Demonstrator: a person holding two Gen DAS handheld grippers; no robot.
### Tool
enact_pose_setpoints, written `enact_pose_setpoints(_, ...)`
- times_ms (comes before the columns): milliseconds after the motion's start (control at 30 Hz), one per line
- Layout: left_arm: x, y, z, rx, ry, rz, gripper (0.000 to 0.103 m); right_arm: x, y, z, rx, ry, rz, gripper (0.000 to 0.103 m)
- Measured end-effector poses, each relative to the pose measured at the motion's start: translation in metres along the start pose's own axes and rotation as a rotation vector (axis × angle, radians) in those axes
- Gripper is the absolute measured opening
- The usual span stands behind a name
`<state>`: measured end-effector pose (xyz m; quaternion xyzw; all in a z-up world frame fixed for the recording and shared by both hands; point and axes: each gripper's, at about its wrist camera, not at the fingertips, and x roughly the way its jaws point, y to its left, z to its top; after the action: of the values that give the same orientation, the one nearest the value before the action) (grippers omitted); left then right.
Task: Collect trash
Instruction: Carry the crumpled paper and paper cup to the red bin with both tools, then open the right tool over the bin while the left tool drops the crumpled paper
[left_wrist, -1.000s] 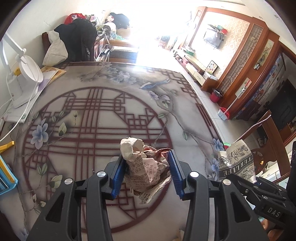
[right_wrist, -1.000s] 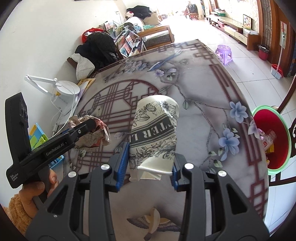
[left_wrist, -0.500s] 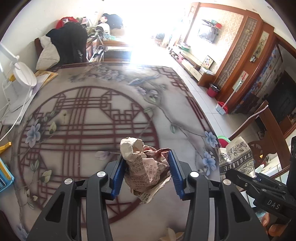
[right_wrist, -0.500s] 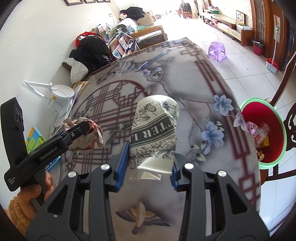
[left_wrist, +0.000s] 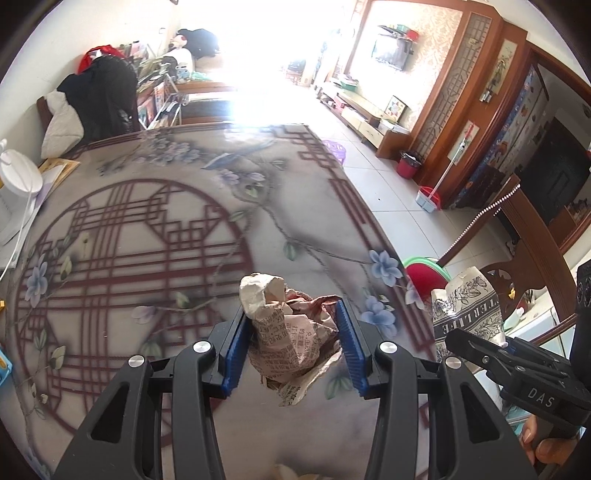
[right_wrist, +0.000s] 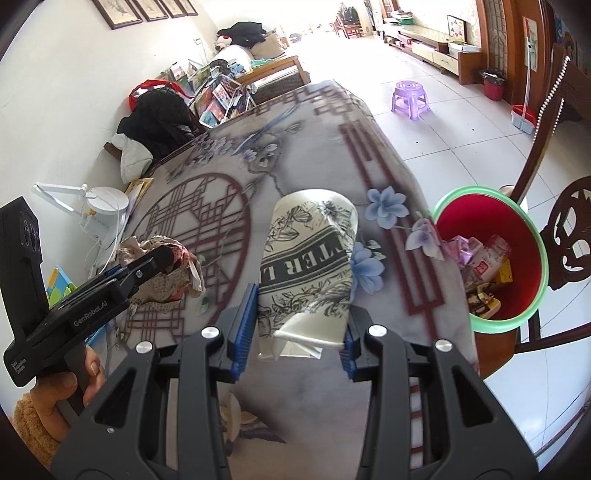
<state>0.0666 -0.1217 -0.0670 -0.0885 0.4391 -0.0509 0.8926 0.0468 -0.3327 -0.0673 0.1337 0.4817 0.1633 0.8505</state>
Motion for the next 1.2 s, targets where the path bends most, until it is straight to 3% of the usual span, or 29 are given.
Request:
enact_pose_setpoints(367, 0.029, -0.057, 0.007, 0.048, 0.032, -0.017, 0.043, -0.003, -0.071, 0.014, 0.057, 0.006, -0.046, 0.038)
enact_pose_setpoints(733, 0.058, -0.116, 0.021, 0.105, 0.071, -0.056, 0.043, 0.022, -0.177, 0.048, 0.111, 0.048, -0.246, 0.039)
enact_pose_setpoints(767, 0.061, -0.12, 0.022, 0.11, 0.076, -0.063, 0.043, 0.026, -0.181, 0.05, 0.1, 0.056, -0.262, 0.041)
enact_pose_setpoints(800, 0.066, -0.128, 0.023, 0.124, 0.081, -0.073, 0.043, 0.031, -0.186, 0.052, 0.086, 0.066, -0.284, 0.053)
enact_pose_setpoints(867, 0.074, -0.142, 0.026, 0.154, 0.085, -0.093, 0.043, 0.028, -0.194, 0.056, 0.087, 0.038, -0.331, 0.066)
enact_pose_setpoints(1000, 0.095, -0.185, 0.031, 0.237, 0.101, -0.178, 0.043, 0.011, -0.21, 0.053, 0.119, 0.006, -0.335, 0.069)
enact_pose_setpoints(1200, 0.118, -0.245, 0.039, 0.346, 0.095, -0.261, 0.047, -0.02, -0.237, 0.03, 0.191, -0.002, -0.413, 0.074)
